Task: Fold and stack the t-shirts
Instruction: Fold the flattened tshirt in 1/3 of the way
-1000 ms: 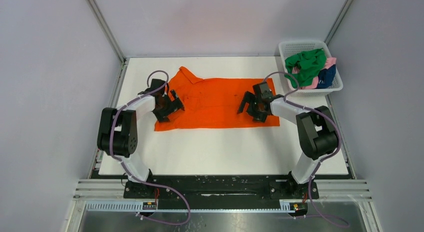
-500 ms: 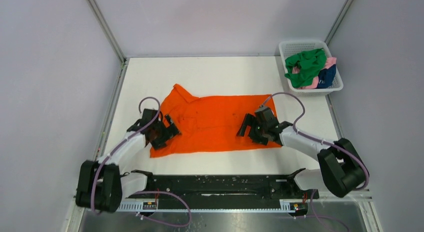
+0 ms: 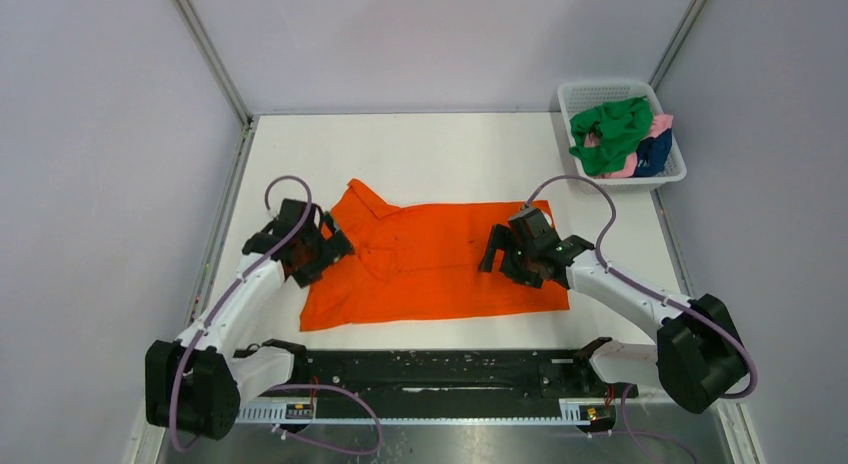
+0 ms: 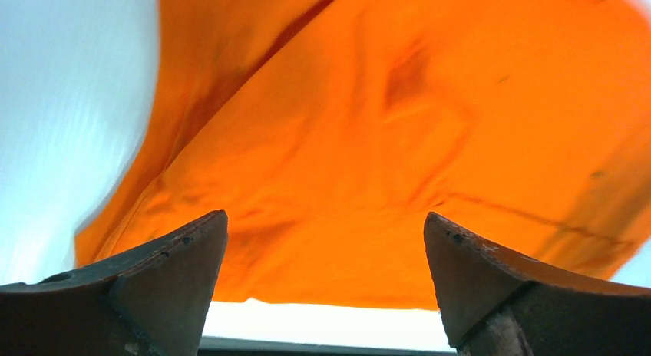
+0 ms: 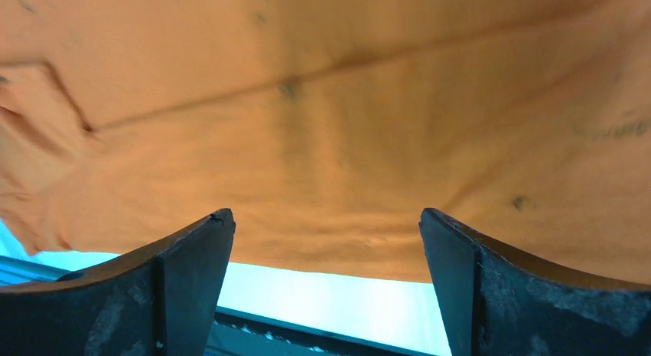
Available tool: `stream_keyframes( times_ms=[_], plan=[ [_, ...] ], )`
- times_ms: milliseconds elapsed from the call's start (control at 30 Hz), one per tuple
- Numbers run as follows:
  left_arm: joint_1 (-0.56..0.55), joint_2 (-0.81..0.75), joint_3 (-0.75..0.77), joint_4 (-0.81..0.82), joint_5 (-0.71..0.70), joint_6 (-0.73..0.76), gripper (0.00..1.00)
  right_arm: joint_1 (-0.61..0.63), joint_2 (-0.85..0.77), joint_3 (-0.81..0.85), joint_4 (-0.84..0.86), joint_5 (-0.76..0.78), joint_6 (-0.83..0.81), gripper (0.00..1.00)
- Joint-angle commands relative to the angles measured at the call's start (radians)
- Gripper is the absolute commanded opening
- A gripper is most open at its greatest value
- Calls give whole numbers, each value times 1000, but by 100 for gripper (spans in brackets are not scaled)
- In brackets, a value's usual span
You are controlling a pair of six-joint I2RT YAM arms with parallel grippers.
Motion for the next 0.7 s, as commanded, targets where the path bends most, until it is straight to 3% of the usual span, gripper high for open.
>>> stream_keyframes(
  times_ms=[0,233,367,500,667],
  plan=[
    [-2,144,247,74,-70,38,99,4,-13,151,-47,155,-62,100],
    [-1,605,667,49,-107,83,98,-47,35,198,-42,179,-117,99],
    [-1,850,952,-46,-142,109,85,-101,64,184,-42,158,-134,99],
    [3,1037,1138,-101,-213,115,75,-157,90,170,-30,112,-141,99],
    [4,1162,1264,-122,-264,107,69,-186,120,168,-16,73,-144,100]
  ],
)
